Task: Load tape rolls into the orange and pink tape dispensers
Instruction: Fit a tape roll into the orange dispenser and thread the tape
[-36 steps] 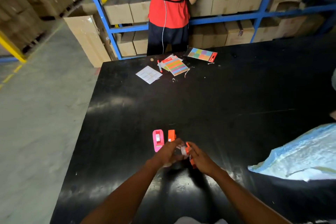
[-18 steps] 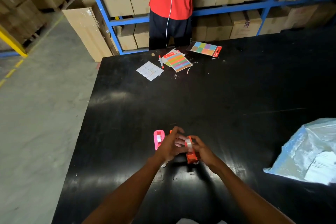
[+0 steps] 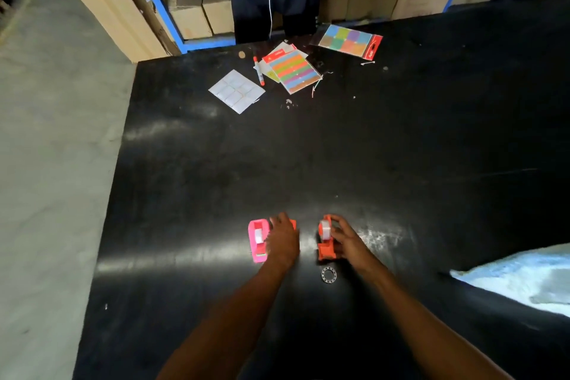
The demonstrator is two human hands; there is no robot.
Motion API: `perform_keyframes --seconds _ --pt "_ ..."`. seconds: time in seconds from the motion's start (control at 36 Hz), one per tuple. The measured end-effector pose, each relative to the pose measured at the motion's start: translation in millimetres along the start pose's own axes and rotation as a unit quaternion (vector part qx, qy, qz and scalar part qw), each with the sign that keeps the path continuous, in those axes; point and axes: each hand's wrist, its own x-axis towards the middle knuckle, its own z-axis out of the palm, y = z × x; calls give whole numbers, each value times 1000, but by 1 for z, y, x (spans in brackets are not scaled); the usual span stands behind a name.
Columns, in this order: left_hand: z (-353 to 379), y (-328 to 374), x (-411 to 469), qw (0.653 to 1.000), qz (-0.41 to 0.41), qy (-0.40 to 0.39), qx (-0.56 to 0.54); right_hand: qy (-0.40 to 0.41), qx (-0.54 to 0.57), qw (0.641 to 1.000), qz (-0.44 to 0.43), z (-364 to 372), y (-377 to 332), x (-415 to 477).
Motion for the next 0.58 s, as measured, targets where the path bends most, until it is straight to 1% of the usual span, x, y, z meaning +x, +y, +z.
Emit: perform_keyframes --seconds 0.08,0.19,0.25,0.28,0.31,0.33,0.36,0.39,0.42,0.44,0.47,0.5,0.58 --pt "3 2 8 1000 -3 0 28 0 1 1000 12 -1 2 6" --pt "1 5 12 1000 4 13 28 12 -12 1000 11 0 5 12" --pt "5 3 14 999 35 18 -24 13 -28 1000 4 0 6 14" --pt "7 3 14 995 47 12 -87 17 -35 999 -2 0 7 15" --pt "8 5 13 985 53 0 -166 23 -39 999 -6 0 7 15" --pt "6 7 11 966 48 -23 -254 27 -41 999 -11 1 5 14" --pt "4 8 8 938 28 -58 -339 31 -43 998 -15 1 2 11" --pt "0 10 4 901 6 -101 -422 33 -45 998 -19 2 -1 8" --pt "-4 10 1 866 -8 -145 -479 33 -47 998 -24 2 -2 6" --pt "-7 9 -3 838 -13 -176 -516 31 -47 998 -32 4 -5 3" --pt "-12 8 -7 827 -4 -190 -529 29 -52 998 -38 4 -6 2" --pt "-15 7 -11 819 7 -197 -539 27 -55 997 -44 5 -7 0" --pt "-24 5 -23 810 33 -197 -552 21 -62 996 -54 6 -9 -6"
